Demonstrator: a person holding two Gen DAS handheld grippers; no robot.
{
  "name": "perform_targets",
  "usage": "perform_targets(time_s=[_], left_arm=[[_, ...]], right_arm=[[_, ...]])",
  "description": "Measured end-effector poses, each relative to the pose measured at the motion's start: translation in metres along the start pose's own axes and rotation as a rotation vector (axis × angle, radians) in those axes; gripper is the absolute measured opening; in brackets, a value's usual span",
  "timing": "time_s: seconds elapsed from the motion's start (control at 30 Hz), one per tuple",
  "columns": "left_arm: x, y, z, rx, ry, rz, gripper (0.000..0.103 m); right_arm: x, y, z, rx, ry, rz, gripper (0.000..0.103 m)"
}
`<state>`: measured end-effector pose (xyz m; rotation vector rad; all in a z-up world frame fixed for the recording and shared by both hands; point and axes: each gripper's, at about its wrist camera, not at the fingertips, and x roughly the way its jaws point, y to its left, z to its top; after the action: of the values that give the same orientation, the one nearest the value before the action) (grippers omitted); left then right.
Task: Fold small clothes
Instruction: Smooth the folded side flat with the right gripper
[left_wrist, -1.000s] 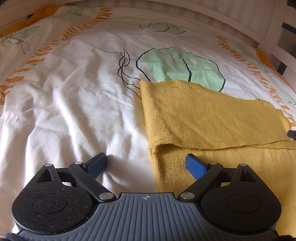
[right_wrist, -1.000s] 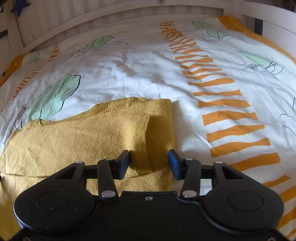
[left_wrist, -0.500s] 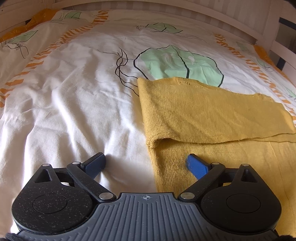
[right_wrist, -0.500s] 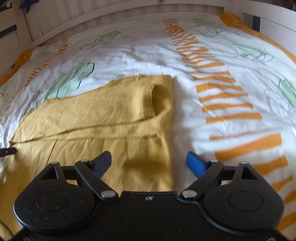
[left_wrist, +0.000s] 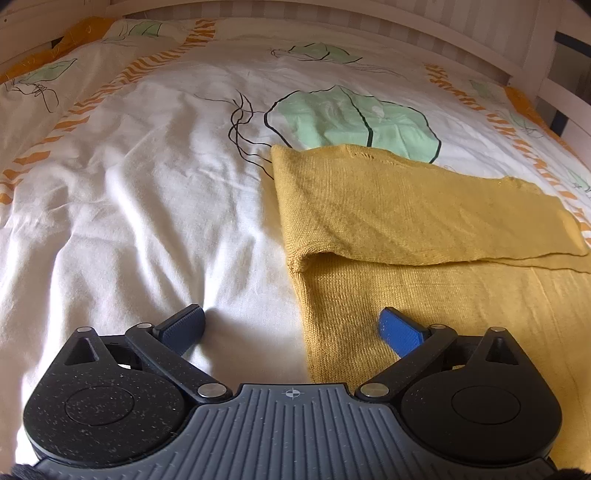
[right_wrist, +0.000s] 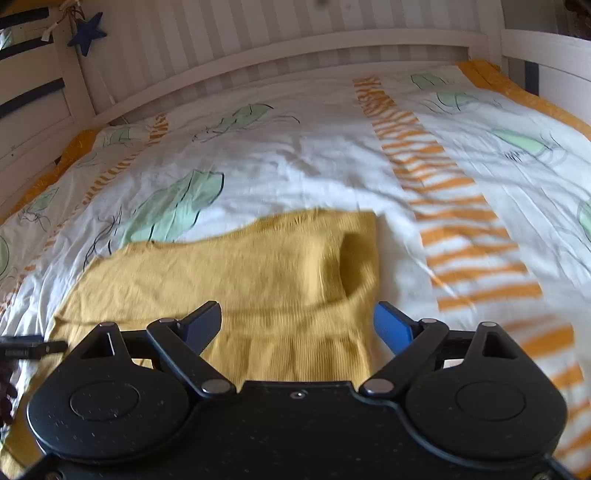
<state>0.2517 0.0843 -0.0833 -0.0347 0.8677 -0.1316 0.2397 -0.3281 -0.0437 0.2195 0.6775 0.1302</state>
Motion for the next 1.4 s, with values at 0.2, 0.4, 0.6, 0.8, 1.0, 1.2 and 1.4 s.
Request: perform_targets(time_s=[0.2, 0.4, 0.6, 0.8, 1.0, 1.2, 1.4], left_arm=[[0.001, 0.000, 0.002, 0.001, 0.013, 0.001, 0.102], [0.002, -0.002, 0.004, 0.001, 0.024, 0.007, 0.102], [0.003, -0.003, 0.004, -0.005, 0.026, 0.018, 0.102], [0.002, -0.003, 0.005, -0.008, 0.027, 0.021, 0.102], [0.002, -0.003, 0.005, -0.006, 0.026, 0.023, 0.102], [0.002, -0.004, 0.003, -0.001, 0.016, 0.031, 0.102], [-0.001, -0.004, 0.000, 0.018, 0.018, 0.022, 0.102]], right_arm=[[0.051, -0.001, 0.025, 0.005, 0.024, 0.023, 0.091], [0.069, -0.003, 0.030, 0.056, 0.035, 0.034, 0.091], [0.040, 0.002, 0.042, 0.109, -0.145, 0.154, 0.098], [0.073, -0.006, 0.031, 0.135, 0.042, 0.166, 0.098], [0.066, -0.018, 0.007, 0.104, 0.051, -0.062, 0.098], [0.014, -0.023, -0.013, 0.112, 0.025, -0.041, 0.100], [-0.026, -0.031, -0.046, 0.161, 0.111, -0.047, 0.103]])
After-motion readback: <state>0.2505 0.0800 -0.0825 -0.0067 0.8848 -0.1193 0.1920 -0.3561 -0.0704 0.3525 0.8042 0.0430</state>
